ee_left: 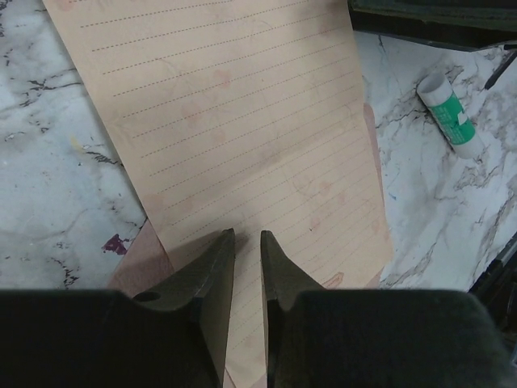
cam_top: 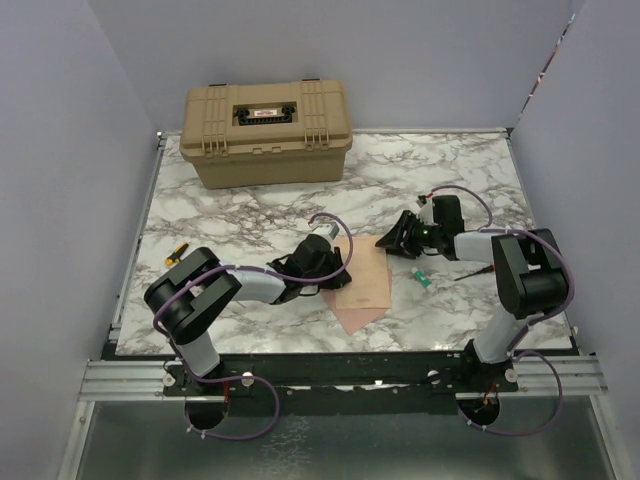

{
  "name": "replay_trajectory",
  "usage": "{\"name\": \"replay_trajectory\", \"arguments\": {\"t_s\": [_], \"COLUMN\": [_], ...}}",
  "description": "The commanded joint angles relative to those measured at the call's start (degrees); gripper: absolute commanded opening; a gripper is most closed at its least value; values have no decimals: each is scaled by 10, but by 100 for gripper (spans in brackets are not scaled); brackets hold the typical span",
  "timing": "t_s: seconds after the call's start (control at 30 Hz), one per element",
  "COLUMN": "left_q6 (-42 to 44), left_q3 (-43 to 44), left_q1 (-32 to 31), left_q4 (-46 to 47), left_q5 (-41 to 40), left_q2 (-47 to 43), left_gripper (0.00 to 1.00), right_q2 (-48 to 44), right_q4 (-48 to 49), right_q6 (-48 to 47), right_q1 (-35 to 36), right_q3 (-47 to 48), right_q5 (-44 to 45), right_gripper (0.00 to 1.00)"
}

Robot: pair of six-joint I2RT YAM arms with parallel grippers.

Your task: Place the letter into the envelope and seal it

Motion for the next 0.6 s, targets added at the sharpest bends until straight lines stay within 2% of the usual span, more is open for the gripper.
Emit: {"name": "replay_trajectory", "arguments": {"t_s": [0.0, 0.07, 0.13, 0.3, 0.37, 0.4, 0.5, 0.57], "left_q6": [7, 11, 15, 31, 39, 43, 57, 70], "left_q3": [-3, -2, -1, 15, 32, 43, 69, 83], "left_q1": [-3, -2, -2, -3, -2, -1, -1, -1], "left_q4": [-15, -19, -24, -42, -64, -81, -114, -134], "left_q5": [-23, -26, -28, -22, -26, -33, -67, -92], "left_q2": [19, 18, 14, -5, -26, -41, -102, -145], "left_gripper": [21, 21, 21, 21, 25, 33, 70, 89], "right_q2": [25, 30, 33, 17, -3, -17, -70, -112], "right_q4": [50, 78, 115, 201, 217, 218, 207, 192], "right_q6": [-3, 4, 16, 50, 56, 57, 55, 52], "right_q1": [2, 2, 3, 3, 3, 3, 3, 3], "right_q3": [-10, -15, -23, -46, -54, -57, -61, -58], "right_q5": [-41, -59, -86, -114, -108, -101, -79, -62], "right_gripper": [49, 45, 37, 1, 0, 0, 0, 0]}}
